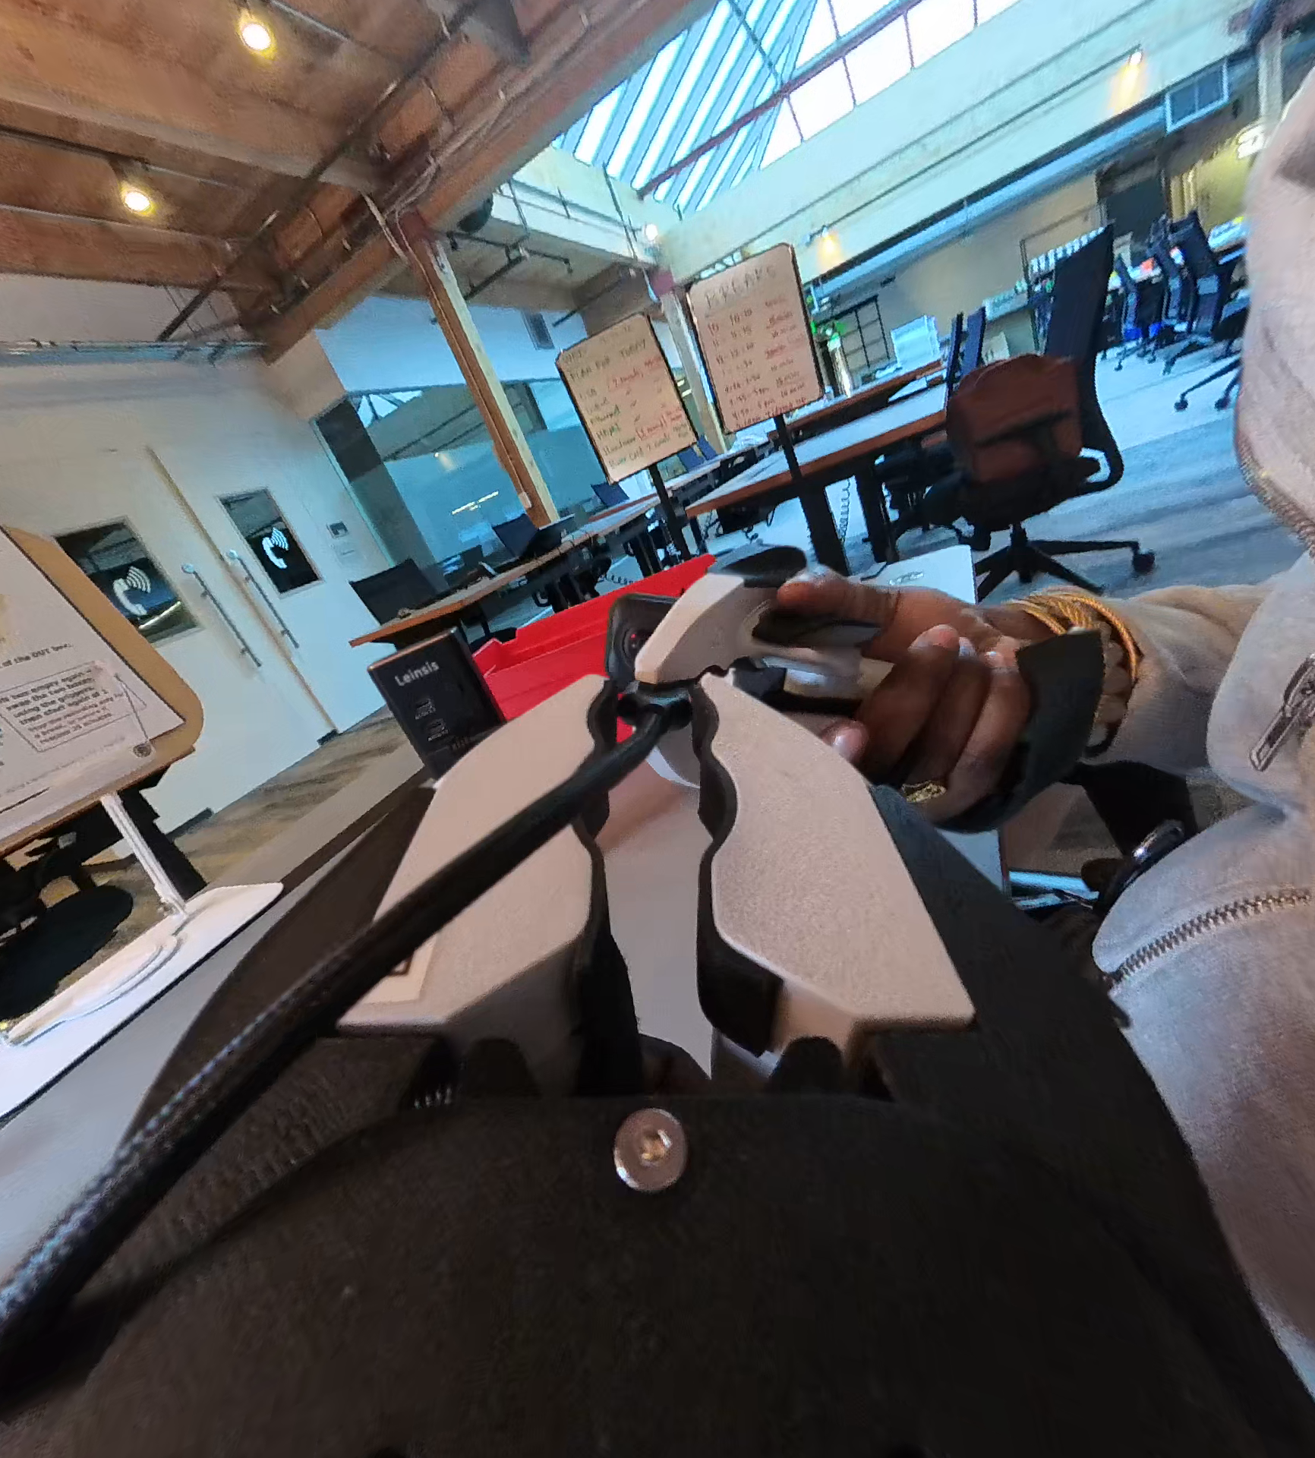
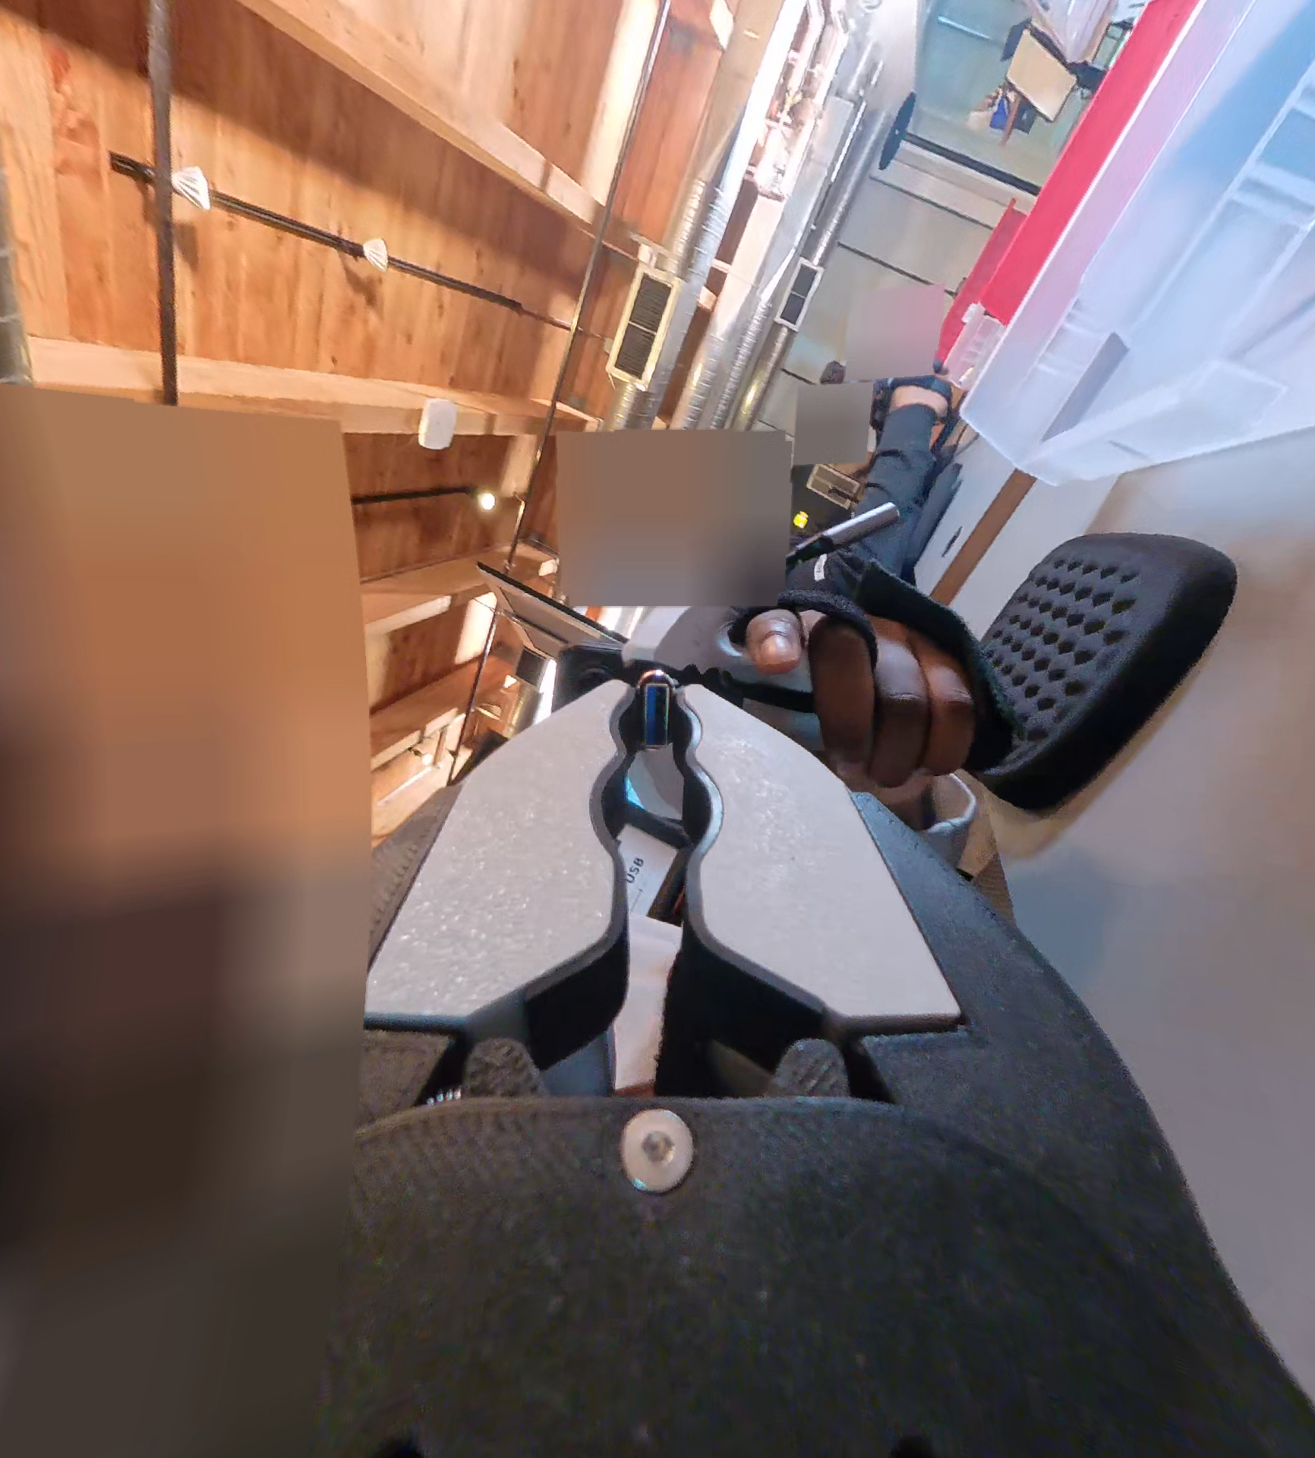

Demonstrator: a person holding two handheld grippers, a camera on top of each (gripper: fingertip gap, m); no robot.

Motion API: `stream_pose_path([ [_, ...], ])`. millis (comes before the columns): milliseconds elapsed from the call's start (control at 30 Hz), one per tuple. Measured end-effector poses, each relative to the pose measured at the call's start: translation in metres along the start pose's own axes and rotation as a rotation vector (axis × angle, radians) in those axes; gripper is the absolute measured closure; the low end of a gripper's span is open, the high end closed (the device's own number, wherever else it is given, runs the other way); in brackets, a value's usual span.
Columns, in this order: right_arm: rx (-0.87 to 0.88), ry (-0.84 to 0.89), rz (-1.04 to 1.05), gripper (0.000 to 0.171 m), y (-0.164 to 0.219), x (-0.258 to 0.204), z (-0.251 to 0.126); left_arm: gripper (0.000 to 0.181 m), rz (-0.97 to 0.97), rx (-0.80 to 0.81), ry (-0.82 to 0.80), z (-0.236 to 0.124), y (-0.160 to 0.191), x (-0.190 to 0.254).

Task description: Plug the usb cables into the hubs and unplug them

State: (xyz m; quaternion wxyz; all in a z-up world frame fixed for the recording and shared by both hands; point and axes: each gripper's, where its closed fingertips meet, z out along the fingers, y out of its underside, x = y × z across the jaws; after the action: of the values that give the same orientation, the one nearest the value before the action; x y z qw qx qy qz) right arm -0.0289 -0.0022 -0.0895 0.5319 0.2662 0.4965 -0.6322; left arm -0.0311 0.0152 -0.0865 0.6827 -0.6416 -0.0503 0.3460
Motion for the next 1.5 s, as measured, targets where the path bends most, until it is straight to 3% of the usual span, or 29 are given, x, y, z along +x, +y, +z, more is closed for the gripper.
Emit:
stream_pose_path([
  [33, -0.012, 0.008, -0.005, 0.163, 0.001, 0.0, 0.0, 0.162, 0.017, -0.02, -0.004, 0.0, 0.002, 0.001],
  [167, -0.038, 0.037, -0.033, 0.163, 0.003, 0.002, 0.001, 0.162, 0.125, -0.132, -0.047, 0.002, 0.013, 0.0],
  [433, -0.053, 0.023, -0.007, 0.163, 0.004, 0.002, 0.001, 0.162, 0.123, -0.107, -0.04, 0.001, 0.011, 0.002],
  [600, -0.067, 0.026, -0.117, 0.15, 0.005, -0.001, 0.001, 0.163, 0.074, -0.083, -0.029, 0.0, 0.007, 0.001],
  [667, 0.003, 0.148, -0.317, 0.145, -0.012, 0.007, -0.007, 0.163, 0.064, -0.087, -0.108, -0.001, 0.006, -0.012],
  [700, 0.041, 0.263, -0.443, 0.131, -0.024, 0.014, -0.016, 0.163, 0.044, -0.095, -0.139, -0.003, 0.009, -0.019],
  [800, 0.093, 0.784, -0.811, 0.103, -0.068, 0.051, -0.065, 0.163, -0.027, -0.118, -0.191, -0.011, 0.024, -0.033],
  [867, 0.05, 1.114, -0.903, 0.096, -0.089, 0.072, -0.104, 0.163, -0.068, -0.089, -0.202, -0.015, 0.03, -0.038],
  [933, 0.034, 1.314, -0.904, 0.097, -0.104, 0.086, -0.133, 0.163, -0.124, -0.041, -0.216, -0.016, 0.032, -0.042],
  [1167, 0.008, 1.516, -0.9, 0.097, -0.147, 0.112, -0.162, 0.163, -0.171, 0.033, -0.183, -0.013, 0.034, -0.037],
  [1300, -0.087, 1.46, -0.827, 0.11, -0.127, 0.116, -0.153, 0.163, -0.162, 0.022, -0.178, -0.012, 0.037, -0.036],
  [1500, 0.113, 1.524, -0.859, 0.083, -0.136, 0.115, -0.165, 0.163, -0.151, 0.02, -0.163, -0.009, 0.038, -0.031],
])
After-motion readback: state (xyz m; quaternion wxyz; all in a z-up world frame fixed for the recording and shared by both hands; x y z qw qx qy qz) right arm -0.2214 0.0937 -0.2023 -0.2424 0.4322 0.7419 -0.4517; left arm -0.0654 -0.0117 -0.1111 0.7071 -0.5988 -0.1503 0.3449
